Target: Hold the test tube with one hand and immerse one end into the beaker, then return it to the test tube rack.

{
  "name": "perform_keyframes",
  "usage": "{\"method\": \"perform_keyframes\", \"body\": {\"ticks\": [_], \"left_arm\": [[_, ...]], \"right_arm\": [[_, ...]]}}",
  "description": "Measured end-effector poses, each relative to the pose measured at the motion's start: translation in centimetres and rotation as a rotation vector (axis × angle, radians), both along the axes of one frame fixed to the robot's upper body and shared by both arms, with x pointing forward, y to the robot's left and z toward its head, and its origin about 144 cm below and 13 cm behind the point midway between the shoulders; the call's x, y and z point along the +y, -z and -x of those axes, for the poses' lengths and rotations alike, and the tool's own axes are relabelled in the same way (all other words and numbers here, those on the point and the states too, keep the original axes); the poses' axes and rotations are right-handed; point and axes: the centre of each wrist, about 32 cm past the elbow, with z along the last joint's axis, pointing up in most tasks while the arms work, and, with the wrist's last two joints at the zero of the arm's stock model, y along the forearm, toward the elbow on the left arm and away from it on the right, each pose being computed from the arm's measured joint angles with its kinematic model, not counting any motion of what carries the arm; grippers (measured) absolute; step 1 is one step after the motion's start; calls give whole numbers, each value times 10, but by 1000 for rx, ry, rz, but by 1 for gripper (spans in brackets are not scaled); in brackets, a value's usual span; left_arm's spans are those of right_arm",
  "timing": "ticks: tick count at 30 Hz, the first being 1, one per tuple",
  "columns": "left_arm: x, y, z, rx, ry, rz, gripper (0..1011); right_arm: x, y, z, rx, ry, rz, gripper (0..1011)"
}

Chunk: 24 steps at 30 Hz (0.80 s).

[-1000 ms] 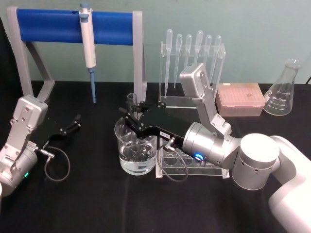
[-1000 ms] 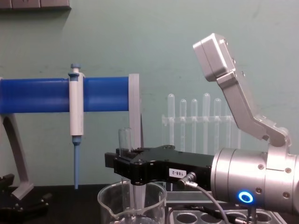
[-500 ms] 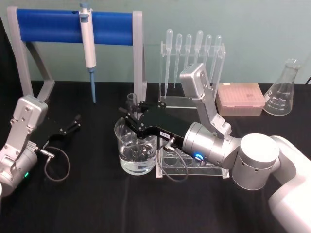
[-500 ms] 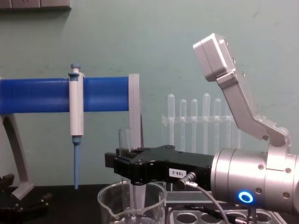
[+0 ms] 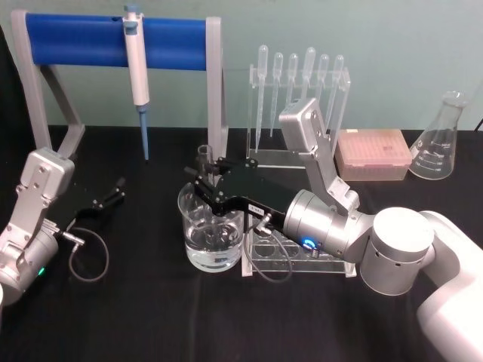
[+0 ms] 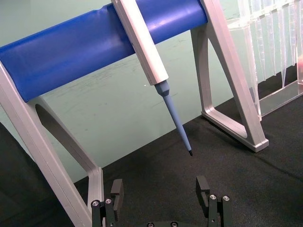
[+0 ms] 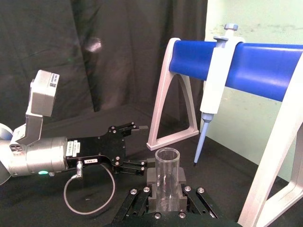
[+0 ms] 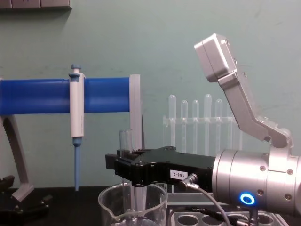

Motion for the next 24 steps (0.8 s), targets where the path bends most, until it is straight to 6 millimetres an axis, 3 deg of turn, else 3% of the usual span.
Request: {"method": "perform_keyframes", "body": {"ticks": [24], "left_arm": [[0, 0, 0, 0, 0, 0, 1000]], "right_arm": [[0, 0, 0, 0, 0, 0, 224]]}}
